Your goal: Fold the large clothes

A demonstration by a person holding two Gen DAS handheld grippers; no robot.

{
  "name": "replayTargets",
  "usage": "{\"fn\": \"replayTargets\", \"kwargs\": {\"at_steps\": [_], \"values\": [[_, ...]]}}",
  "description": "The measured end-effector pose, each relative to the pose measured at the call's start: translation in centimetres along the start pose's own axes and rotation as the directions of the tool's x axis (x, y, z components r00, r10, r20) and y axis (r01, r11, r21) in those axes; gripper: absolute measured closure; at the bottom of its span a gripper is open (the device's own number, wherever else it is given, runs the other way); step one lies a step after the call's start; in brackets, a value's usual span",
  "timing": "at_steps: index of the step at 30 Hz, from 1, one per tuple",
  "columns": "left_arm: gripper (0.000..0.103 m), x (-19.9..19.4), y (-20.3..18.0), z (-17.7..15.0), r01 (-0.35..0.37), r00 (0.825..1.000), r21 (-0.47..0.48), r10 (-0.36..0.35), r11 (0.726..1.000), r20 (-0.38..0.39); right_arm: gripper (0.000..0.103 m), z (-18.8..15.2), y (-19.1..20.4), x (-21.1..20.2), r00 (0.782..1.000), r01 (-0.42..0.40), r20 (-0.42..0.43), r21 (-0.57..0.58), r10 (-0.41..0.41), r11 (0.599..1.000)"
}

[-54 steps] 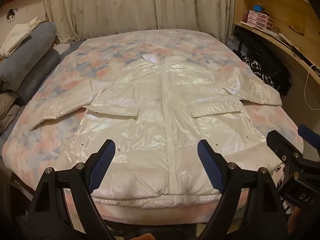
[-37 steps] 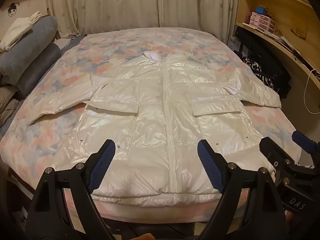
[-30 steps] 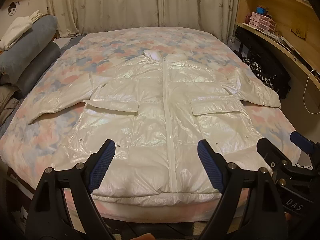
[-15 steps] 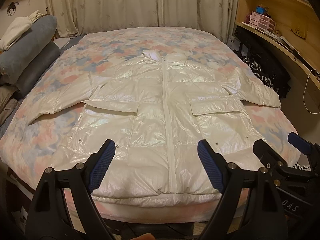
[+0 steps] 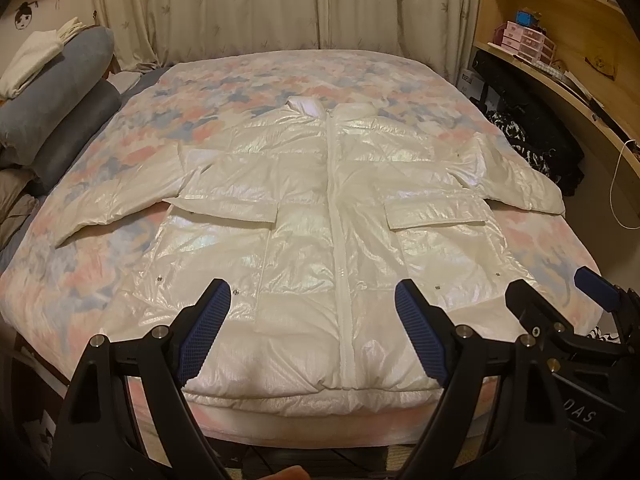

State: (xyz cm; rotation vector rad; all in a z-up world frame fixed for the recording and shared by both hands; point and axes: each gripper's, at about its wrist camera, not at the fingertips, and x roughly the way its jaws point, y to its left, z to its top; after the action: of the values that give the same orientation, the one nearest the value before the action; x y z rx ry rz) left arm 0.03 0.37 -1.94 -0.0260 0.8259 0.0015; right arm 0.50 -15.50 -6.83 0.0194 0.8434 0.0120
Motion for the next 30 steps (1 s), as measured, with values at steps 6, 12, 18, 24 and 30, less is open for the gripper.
{"fn": "replayTargets", "kwargs": {"at_steps": [6, 12, 18, 24, 30], "values": [[0.020, 1.2, -0.1, 0.1, 0.002, 1.000, -0.004, -0.002, 1.000, -0.016, 0.000, 0.5, -0.1, 1.2, 1.000, -0.005, -0.021, 0.008, 0.005, 1.000], [0.020, 2.0, -0.1, 0.5, 0.004, 0.999, -0.007, -0.004, 1.000, -0.033, 0.000, 1.1, -0.3, 2.4, 0.999, -0.006, -0.042, 0.014, 0.006, 1.000], [0.020, 3.1, -0.1, 1.3, 0.007, 0.999, 0.008, -0.006, 1.000, -0.052, 0.000, 1.8, -0.4, 3.5, 0.998, -0.008, -0.059, 0.009, 0.009, 1.000], [0.020, 3.6, -0.7, 2.9, -0.017, 1.000, 0.065, 0.019, 0.998, -0.023, 0.000, 4.0, -1.2, 4.6, 0.999, -0.022, -0.049, 0.024, 0.023, 0.999], [0.020, 4.2, -1.4, 5.8, 0.082, 0.996, 0.075, -0.079, 0.994, -0.034, 0.000, 7.7, -2.6, 4.0, 1.000, -0.009, 0.024, 0.054, 0.008, 0.999]]}}
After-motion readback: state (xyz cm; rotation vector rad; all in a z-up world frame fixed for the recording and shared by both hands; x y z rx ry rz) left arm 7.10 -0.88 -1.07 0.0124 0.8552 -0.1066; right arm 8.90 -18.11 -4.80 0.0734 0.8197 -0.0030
